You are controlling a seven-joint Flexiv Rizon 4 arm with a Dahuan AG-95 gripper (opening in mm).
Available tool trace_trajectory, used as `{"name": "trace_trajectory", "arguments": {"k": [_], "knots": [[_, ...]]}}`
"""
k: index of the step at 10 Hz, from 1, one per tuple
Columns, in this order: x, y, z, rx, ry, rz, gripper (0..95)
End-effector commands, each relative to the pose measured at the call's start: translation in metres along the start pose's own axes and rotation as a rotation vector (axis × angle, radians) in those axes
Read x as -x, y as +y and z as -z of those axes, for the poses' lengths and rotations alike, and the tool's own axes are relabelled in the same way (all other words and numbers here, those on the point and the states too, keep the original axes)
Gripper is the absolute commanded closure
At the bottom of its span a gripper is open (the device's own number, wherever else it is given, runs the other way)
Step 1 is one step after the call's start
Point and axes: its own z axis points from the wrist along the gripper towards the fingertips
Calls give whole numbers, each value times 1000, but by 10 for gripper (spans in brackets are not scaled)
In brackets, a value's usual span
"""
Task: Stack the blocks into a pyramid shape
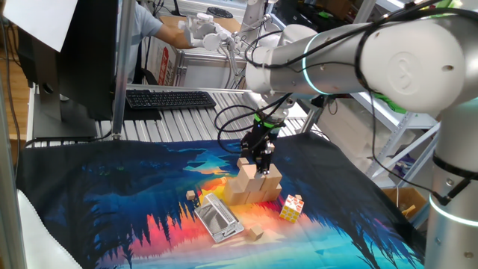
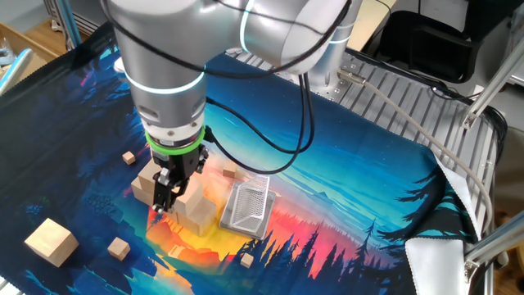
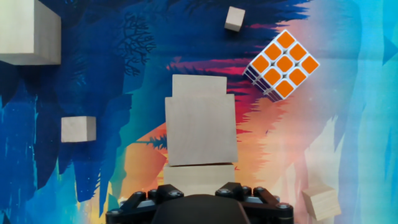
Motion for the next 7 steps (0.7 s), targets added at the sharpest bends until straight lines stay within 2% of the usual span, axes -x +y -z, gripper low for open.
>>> {"name": "trace_trajectory", "arguments": {"k": [1,4,6,7], "knots": [[0,0,-2,1,-3,0,0],[1,0,-1,-7,-2,39,0],[2,2,4,-16,8,61,0],[4,6,11,-20,10,70,190]]}}
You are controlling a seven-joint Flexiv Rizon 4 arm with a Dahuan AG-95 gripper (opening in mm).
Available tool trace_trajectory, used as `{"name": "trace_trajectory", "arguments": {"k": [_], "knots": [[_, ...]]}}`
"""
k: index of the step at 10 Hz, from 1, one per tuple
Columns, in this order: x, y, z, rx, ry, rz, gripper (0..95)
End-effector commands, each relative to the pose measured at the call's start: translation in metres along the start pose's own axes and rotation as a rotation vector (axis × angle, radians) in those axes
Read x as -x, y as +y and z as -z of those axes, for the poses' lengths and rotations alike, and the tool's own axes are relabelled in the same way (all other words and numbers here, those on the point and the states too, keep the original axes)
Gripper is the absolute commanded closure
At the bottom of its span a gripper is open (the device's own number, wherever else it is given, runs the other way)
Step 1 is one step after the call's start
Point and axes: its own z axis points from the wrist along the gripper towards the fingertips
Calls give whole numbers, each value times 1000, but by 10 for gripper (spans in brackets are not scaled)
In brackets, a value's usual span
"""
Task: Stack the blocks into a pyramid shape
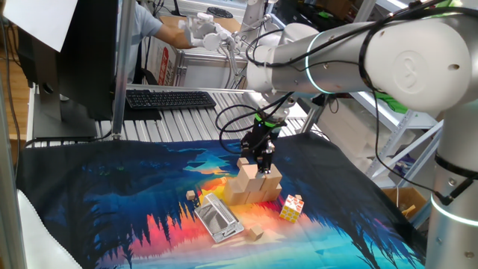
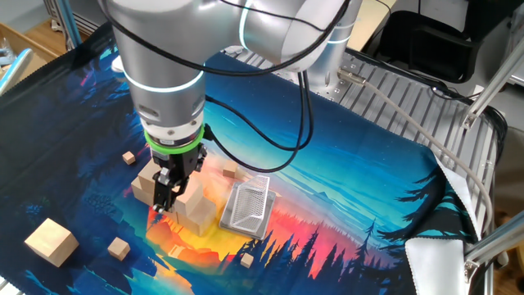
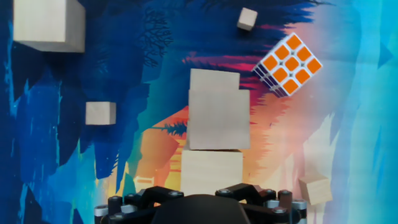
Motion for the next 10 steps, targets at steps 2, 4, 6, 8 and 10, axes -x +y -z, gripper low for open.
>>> {"name": "trace_trajectory", "arguments": {"k": [2,4,6,8,10], "knots": [[7,12,12,-8,1,19,190],[13,20,18,-7,-5,51,190],[21,30,24,-5,-8,79,190],[27,40,25,-9,-31,96,190],[36,49,24,-11,-35,118,190]]}}
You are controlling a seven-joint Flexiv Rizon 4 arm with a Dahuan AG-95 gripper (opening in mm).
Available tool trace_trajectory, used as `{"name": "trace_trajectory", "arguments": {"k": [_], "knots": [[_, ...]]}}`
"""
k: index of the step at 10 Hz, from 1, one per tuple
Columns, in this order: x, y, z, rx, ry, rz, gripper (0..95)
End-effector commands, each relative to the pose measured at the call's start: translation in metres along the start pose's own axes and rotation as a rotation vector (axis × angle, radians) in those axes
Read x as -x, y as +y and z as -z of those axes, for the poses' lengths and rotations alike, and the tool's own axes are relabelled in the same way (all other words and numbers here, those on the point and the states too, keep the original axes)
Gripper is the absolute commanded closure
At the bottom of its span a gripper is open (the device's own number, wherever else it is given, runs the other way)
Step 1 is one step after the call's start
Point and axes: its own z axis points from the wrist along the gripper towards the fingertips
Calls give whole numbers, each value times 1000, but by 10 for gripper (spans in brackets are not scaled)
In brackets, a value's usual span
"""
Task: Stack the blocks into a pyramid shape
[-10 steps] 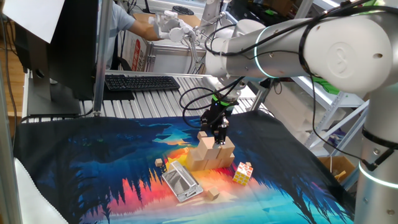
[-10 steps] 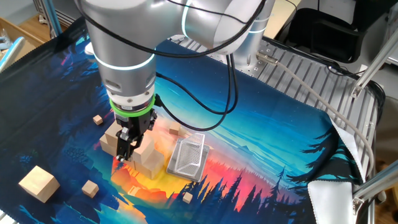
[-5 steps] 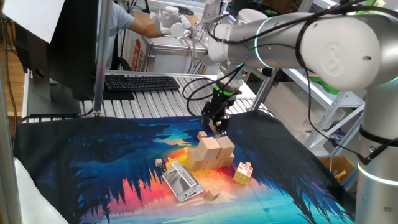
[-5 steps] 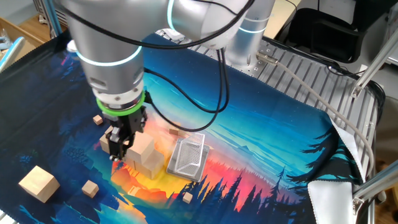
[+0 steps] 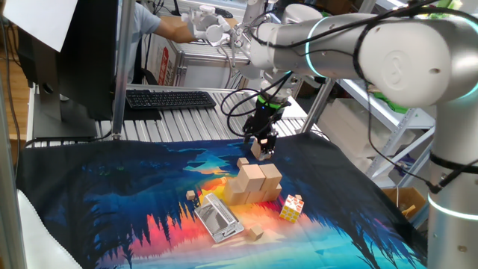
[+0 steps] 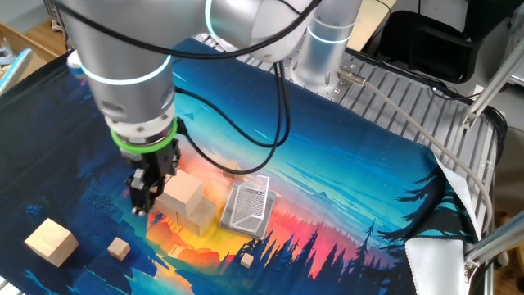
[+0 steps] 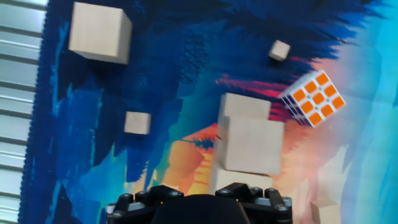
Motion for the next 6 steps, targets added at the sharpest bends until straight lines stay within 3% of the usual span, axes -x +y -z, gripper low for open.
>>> {"name": "trace_trajectory", "arguments": {"k": [1,4,6], "knots": [[11,6,-1,-1,5,27,190],[29,20,-1,-6,11,68,190],[41,27,-8,-3,17,92,190]]}}
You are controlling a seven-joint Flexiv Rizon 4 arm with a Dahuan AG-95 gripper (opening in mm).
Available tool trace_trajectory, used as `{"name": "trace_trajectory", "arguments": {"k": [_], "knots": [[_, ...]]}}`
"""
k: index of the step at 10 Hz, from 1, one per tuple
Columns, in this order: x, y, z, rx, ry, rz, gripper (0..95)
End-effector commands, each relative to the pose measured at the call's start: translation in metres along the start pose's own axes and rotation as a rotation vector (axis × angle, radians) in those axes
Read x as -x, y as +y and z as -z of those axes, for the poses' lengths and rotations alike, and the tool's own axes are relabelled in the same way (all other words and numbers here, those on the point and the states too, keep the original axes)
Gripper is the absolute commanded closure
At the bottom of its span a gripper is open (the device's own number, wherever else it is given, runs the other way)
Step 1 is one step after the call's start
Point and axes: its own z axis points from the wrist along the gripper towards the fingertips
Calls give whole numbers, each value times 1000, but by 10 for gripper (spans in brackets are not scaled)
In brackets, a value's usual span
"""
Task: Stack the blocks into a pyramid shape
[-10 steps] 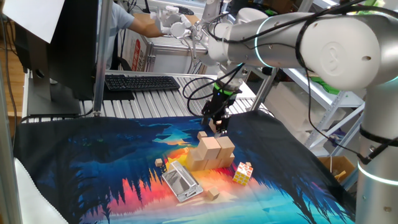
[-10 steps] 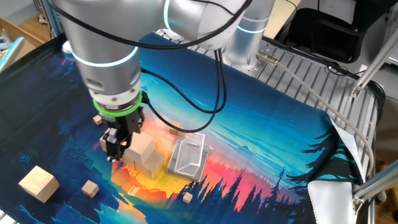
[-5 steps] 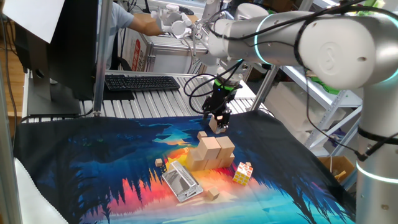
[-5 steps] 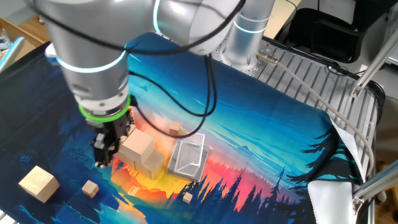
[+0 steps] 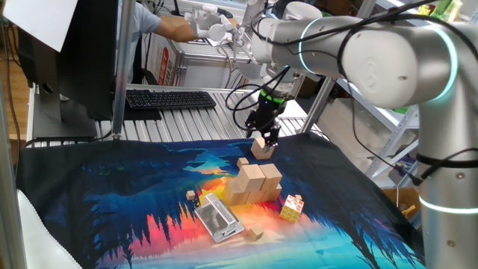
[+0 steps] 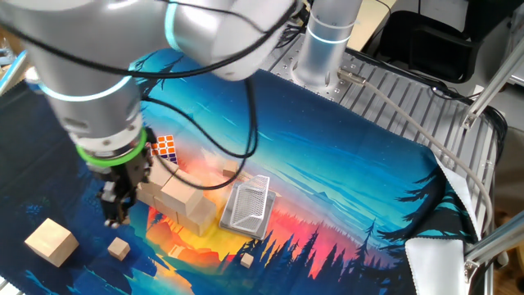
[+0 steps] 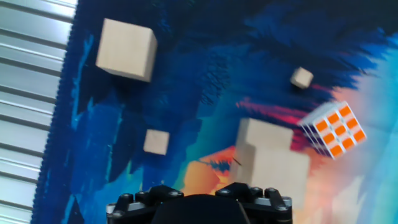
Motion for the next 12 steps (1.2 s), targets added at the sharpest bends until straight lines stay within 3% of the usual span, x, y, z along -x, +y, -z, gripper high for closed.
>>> {"name": "trace_trajectory", "arguments": {"k": [1,6,9,10,12], "knots": [[9,3,-6,2,-2,24,190],[28,3,-7,1,0,83,190],[31,5,-19,7,-4,121,190],[31,5,-20,5,18,142,190],[30,5,-19,3,119,182,190]]}}
